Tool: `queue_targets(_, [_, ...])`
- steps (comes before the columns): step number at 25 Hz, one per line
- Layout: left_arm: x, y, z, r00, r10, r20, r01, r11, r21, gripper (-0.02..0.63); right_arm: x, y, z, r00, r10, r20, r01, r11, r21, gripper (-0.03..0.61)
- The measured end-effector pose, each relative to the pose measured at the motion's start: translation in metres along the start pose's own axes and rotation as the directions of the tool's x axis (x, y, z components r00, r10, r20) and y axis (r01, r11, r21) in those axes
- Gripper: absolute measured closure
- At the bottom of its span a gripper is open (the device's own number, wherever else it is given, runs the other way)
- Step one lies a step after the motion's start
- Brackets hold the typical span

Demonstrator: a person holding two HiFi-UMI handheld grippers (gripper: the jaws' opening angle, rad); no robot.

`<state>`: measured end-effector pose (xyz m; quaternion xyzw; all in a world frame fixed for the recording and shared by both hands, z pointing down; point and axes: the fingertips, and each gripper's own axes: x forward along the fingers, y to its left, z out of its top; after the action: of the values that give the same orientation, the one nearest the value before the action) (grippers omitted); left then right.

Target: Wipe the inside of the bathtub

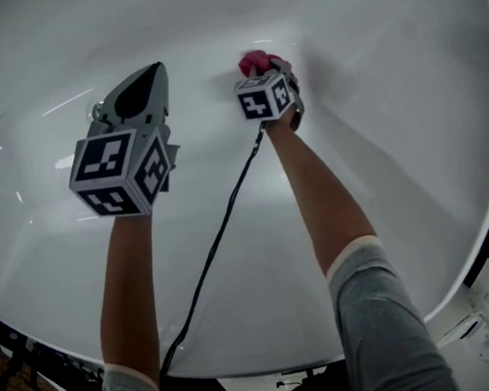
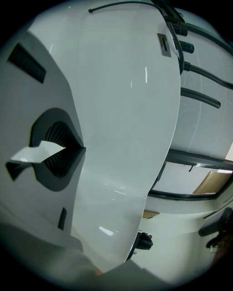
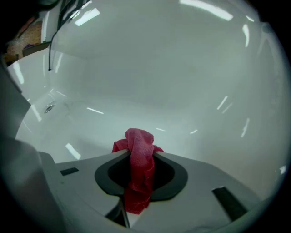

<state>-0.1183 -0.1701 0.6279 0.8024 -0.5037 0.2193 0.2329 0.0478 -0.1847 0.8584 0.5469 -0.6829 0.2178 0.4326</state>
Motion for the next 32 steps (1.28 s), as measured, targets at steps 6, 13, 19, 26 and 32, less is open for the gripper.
queue_targets(6, [-0.001, 0.008, -0.011, 1.000, 0.006, -0.013, -0.006, 1.000, -0.006, 0.607, 0.018, -0.053, 0.013, 0.987, -0.147, -0.064, 0.153, 0.983, 0.097, 0.491])
queue_targets(13, [0.000, 0.011, -0.020, 1.000, 0.013, -0.020, -0.013, 1.000, -0.009, 0.607, 0.024, 0.016, 0.050, 0.999, 0.028, 0.034, -0.027, 1.000, -0.010, 0.492])
queue_targets(19, [-0.005, 0.005, -0.009, 1.000, 0.004, -0.010, -0.004, 1.000, 0.009, 0.607, 0.027, -0.034, 0.038, 1.000, 0.006, -0.002, -0.006, 1.000, 0.024, 0.491])
queue_targets(26, [-0.005, -0.002, -0.002, 1.000, -0.007, 0.012, 0.007, 1.000, 0.020, 0.607, 0.026, -0.053, 0.058, 0.999, -0.026, 0.029, 0.019, 0.974, 0.225, 0.492])
queue_targets(32, [-0.010, -0.004, 0.000, 1.000, -0.011, 0.015, 0.011, 1.000, 0.015, 0.607, 0.008, -0.069, 0.080, 0.998, -0.041, 0.048, 0.024, 0.948, 0.317, 0.495])
